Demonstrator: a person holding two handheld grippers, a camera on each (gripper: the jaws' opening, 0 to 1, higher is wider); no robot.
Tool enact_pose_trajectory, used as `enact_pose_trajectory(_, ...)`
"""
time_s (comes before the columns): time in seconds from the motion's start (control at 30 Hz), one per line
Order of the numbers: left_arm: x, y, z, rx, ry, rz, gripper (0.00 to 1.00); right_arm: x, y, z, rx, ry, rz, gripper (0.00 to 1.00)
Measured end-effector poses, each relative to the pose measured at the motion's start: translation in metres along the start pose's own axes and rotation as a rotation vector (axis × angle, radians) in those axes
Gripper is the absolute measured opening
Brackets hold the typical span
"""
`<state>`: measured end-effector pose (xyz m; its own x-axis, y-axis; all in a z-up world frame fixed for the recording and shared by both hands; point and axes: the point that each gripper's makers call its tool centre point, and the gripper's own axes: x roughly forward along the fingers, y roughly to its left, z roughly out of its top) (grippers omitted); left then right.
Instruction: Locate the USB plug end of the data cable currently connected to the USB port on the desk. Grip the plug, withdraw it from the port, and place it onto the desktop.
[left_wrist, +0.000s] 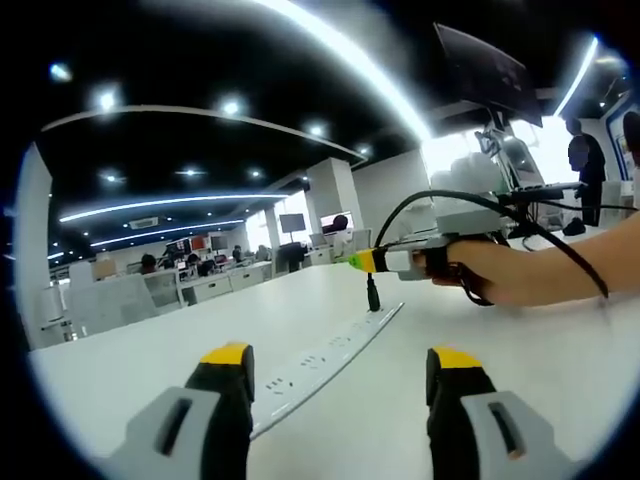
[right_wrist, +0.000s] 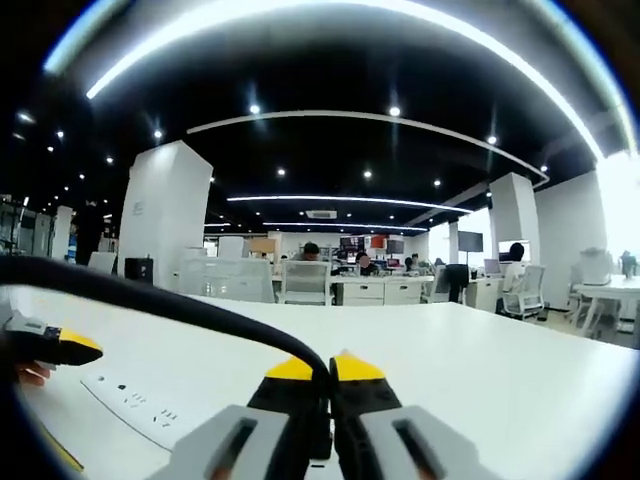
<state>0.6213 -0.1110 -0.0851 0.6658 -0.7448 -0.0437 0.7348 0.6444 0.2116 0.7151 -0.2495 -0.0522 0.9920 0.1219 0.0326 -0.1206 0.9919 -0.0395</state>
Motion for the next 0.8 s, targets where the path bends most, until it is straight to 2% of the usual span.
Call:
enact_pose_trajectory(0.23,0.0,0.0,0.0,0.002,0.002,-0.001,0.69,0.0,-0.003,-0.001,0.123,-0.005,-0.03,0.06)
enact_pose_trajectory(0.37,0.0,0.0,-0.001,0.002,0.005,-0.001,0.69,-0.001,-0.004,-0.002,0.153,-0.008,-0.024,0.06)
enact_pose_trajectory(0.53,-0.001,0.0,-0.001,-0.003,0.008,-0.002,0.69,-0.003,-0.006,-0.002,0.233,-0.045,-0.022,0.06)
enact_pose_trajectory(0.8,-0.002,0.001,-0.001,-0.023,0.002,0.001,0.69,-0.011,0.0,-0.003,0.239,-0.04,-0.006,0.06)
